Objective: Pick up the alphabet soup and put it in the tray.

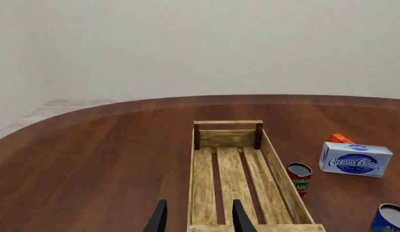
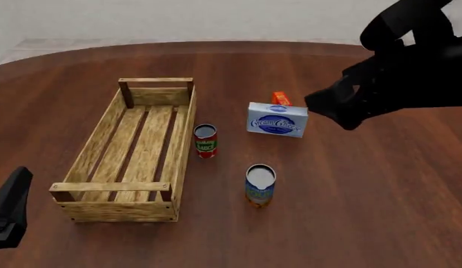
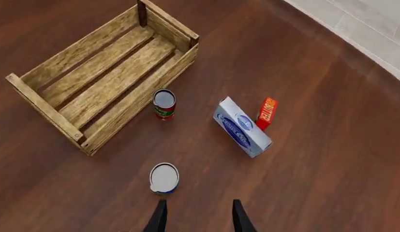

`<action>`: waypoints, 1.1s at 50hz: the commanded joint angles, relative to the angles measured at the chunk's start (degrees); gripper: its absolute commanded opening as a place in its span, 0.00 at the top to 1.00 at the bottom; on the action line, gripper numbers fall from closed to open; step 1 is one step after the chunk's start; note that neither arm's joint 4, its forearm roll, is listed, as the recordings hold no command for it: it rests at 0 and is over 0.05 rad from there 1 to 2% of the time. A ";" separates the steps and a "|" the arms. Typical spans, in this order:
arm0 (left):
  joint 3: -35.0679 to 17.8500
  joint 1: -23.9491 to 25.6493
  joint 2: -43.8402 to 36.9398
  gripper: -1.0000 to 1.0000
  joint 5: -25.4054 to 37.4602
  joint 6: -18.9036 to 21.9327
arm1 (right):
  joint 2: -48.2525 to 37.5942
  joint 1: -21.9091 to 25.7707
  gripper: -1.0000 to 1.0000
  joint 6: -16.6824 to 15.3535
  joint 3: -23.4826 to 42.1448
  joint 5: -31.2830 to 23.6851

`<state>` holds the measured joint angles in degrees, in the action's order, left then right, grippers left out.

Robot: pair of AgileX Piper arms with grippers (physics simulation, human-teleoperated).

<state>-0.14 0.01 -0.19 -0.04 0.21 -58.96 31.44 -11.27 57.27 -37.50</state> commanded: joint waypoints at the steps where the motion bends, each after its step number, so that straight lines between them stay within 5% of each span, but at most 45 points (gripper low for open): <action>1: -0.06 0.04 0.05 0.00 0.05 0.08 | -4.63 2.66 0.00 -1.68 2.19 -0.43; 29: -0.14 0.04 0.01 0.00 0.10 0.09 | -11.91 9.42 0.00 0.96 2.62 3.56; 55: -0.14 0.03 0.05 0.00 0.15 0.08 | -13.81 10.35 0.00 4.95 -2.66 8.59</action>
<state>-0.19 0.02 -0.19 -0.01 0.25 -72.26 41.58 -7.45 56.51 -30.49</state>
